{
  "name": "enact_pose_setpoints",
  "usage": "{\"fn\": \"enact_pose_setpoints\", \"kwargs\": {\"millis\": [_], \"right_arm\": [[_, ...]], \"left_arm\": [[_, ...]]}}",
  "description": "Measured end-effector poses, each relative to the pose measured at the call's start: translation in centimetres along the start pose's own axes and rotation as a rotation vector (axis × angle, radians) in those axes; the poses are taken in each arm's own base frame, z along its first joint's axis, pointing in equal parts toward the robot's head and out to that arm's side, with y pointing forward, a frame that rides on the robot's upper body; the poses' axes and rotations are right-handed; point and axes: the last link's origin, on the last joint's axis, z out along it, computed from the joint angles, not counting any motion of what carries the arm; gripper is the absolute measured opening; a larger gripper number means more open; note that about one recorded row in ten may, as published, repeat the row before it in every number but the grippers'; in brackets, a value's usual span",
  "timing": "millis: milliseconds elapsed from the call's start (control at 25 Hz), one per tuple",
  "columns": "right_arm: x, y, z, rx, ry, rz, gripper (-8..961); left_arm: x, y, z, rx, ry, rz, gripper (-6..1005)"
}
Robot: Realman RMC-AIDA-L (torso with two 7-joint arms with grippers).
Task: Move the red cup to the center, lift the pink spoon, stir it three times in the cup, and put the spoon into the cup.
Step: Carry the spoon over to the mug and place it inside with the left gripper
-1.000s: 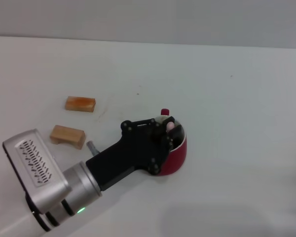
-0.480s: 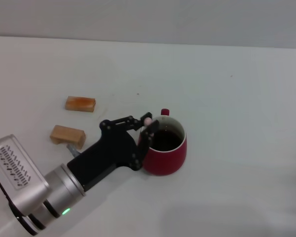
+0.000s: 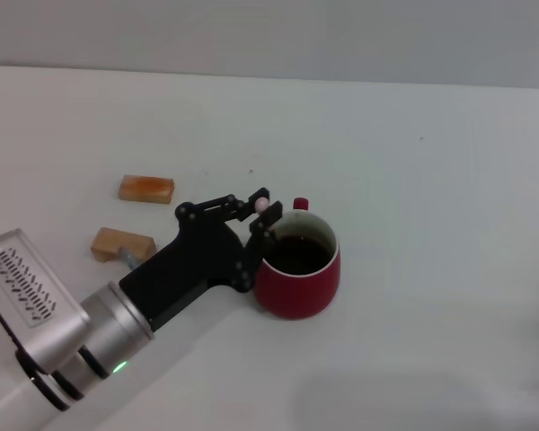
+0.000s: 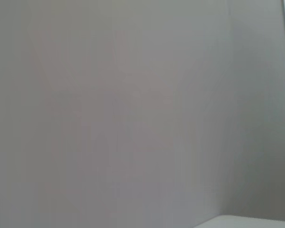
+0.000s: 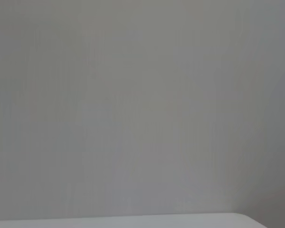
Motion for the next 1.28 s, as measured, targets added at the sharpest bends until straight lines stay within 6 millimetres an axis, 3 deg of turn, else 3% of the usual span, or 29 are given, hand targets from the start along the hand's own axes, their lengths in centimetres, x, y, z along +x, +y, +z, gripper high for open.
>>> {"fn": "enact_pose_setpoints", "kwargs": {"millis": [800,1280], "right_arm": [[-0.1,0.1,0.3,-0.005,-0.003,0.0,0],[-0.2,0.4,0.7,-0.015,-0.009,0.002,-1]], "left_arm": [[0.8,1.0,2.6,-0.097,0.017,0.02,172],[-0.1,2.1,-0.2,-0.052,0.006,0.009,190]]}}
